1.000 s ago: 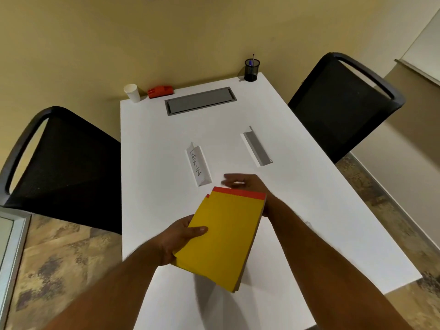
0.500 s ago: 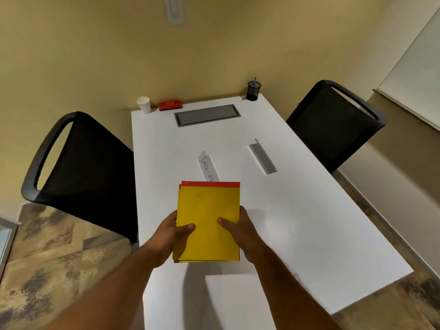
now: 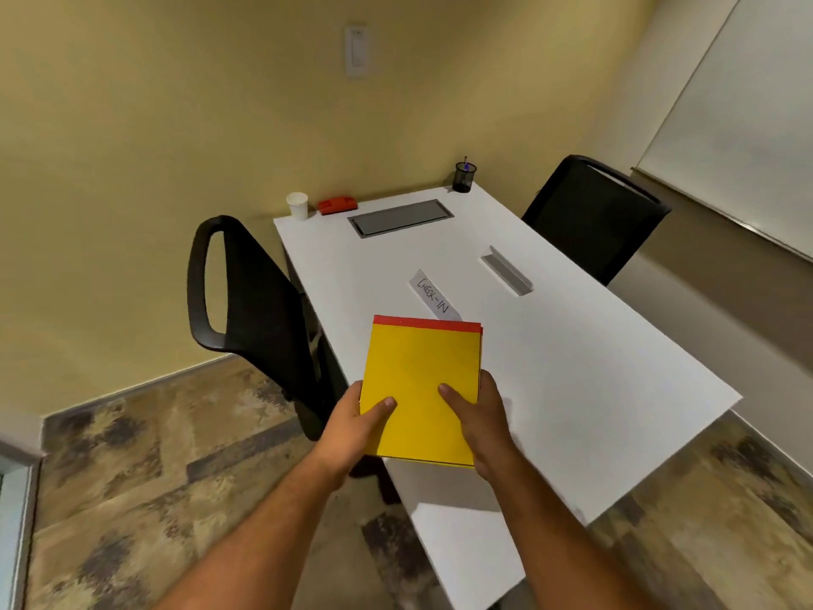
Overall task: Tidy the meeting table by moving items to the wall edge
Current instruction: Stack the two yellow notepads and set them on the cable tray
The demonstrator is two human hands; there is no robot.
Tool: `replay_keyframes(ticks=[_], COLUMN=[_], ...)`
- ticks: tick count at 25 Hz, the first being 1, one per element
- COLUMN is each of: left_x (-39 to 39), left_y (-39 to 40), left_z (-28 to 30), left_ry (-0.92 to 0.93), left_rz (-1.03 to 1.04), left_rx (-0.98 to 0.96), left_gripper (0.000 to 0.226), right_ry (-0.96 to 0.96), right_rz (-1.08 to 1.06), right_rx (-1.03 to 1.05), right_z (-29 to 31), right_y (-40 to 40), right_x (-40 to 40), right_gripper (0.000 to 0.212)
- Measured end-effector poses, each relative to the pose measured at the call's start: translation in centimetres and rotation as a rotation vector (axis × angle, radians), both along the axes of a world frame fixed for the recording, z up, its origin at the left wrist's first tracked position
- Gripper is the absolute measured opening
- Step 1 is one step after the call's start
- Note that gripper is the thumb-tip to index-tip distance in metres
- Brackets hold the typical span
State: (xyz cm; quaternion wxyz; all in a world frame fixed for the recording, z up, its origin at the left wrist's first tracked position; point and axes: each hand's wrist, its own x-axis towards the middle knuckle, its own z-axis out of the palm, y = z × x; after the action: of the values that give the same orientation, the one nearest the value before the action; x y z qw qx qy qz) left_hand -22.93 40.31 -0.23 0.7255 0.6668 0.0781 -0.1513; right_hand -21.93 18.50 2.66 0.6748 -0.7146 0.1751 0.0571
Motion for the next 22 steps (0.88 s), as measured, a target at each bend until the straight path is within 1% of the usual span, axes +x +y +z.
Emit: replay_keyframes(ticks=[4, 8, 11, 13, 14, 16, 17, 19, 20, 22], left_x=[-0.8, 0.5, 3.8, 6.7, 8.6, 13.0, 15.3, 19.9, 22.0, 25.9], left_y=[2.9, 4.6, 5.8, 6.6, 7.2, 8.5, 9.2, 10.6, 11.3, 13.1], left_z=[2.1, 3.8, 5.1, 5.9, 6.2, 6.7, 7.0, 7.8, 8.4, 9.3], left_ry=[-0.054, -0.121, -0.154, -0.142, -0.141, -0.153, -0.175, -0.211, -0.214, -0.222], left_rz=[-0.003, 0.067, 0.132, 0.109, 0.075, 0.030, 0.040, 0.080, 0.090, 0.102], left_rx=[0.030, 0.084, 0.124, 0.161, 0.188, 0.290, 0.380, 0.583, 0.650, 0.691], left_gripper=[0.043, 0.039, 0.034, 0.035, 0.036, 0.033, 0.031, 0.038, 0.042, 0.046], right_ry=[-0.003, -0.004, -0.034, -0.029, -0.023, -0.030, -0.043, -0.059, -0.056, -0.060], right_rz=[0.007, -0.013, -0.028, -0.085, -0.108, -0.133, -0.137, -0.146, -0.161, -0.173], right_rx=[0.016, 0.043, 0.075, 0.123, 0.157, 0.232, 0.261, 0.304, 0.319, 0.363], right_z=[2.0, 2.7, 1.9, 1.5, 1.3, 0.9, 0.9, 1.1, 1.3, 2.0], right_y=[3.2, 5.6, 8.0, 9.6, 10.3, 11.6, 12.3, 14.2, 15.1, 17.2], right_x=[-1.3, -0.5, 1.0, 2.3, 3.6, 7.2, 9.3, 13.8, 15.8, 19.3], right_gripper=[0.041, 0.037, 0.029, 0.025, 0.028, 0.035, 0.034, 0.030, 0.029, 0.030])
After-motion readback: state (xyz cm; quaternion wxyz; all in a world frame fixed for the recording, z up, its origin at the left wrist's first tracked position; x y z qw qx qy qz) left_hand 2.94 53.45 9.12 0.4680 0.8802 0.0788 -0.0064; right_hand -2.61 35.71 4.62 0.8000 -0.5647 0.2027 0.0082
